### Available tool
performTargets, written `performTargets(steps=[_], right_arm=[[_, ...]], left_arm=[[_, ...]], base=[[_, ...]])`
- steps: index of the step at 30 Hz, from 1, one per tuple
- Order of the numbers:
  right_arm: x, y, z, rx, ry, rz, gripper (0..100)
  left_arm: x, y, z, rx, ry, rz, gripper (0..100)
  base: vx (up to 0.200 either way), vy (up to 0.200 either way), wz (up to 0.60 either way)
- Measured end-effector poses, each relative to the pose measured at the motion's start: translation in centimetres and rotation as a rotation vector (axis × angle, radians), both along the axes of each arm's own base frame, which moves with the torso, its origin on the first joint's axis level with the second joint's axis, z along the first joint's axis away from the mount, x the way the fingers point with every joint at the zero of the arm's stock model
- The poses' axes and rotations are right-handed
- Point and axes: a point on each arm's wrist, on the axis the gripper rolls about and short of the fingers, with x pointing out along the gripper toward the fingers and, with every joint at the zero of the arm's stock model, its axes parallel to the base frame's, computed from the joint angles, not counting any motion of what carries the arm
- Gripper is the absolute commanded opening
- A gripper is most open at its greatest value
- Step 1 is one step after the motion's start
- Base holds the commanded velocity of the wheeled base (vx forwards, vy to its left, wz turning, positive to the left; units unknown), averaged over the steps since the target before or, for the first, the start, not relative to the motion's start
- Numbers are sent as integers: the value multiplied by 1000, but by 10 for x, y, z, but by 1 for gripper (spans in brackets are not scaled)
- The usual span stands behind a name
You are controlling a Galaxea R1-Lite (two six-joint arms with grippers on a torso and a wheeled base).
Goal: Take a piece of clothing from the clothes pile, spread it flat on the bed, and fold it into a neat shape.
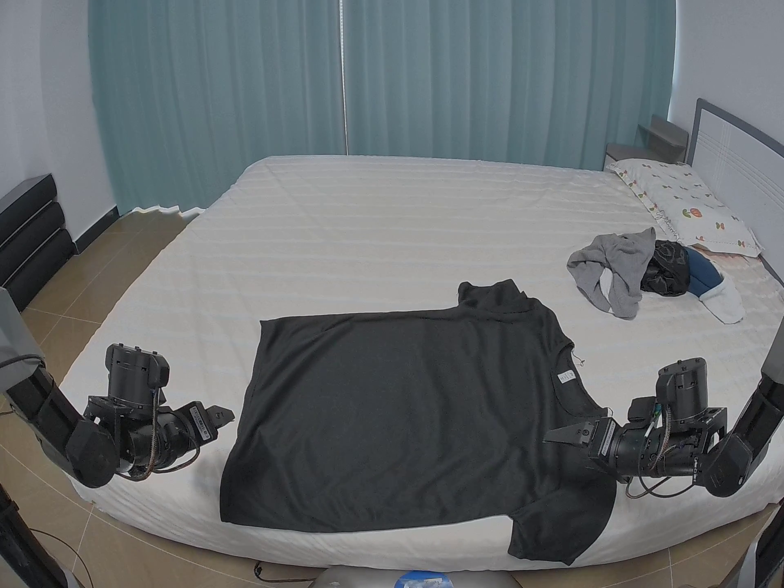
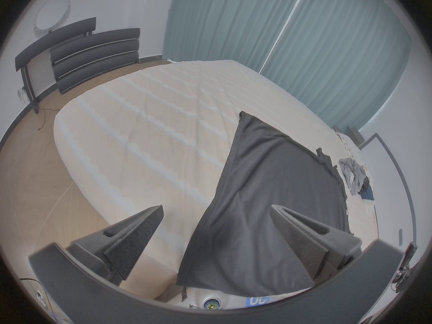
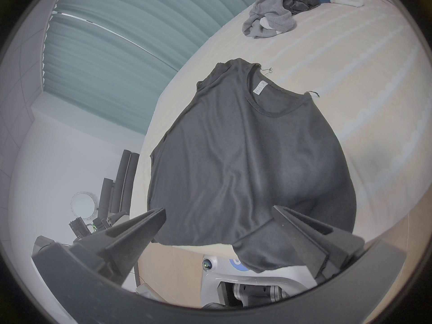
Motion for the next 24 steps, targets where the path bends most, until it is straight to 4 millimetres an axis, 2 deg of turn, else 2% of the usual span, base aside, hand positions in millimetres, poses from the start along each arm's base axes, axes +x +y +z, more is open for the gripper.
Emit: performTargets(steps=[13, 19, 24], right_arm=[[-2, 0, -3, -5, 12, 3, 100], [-1, 0, -3, -7, 9, 3, 100], [-2, 0, -3, -9, 10, 1, 100]], left_arm=[[9, -6, 3, -126, -8, 5, 100], [26, -4, 4, -157, -27, 17, 100], [60, -2, 9, -169, -88, 32, 100]], base=[[0, 0, 0], [0, 0, 0], [0, 0, 0]])
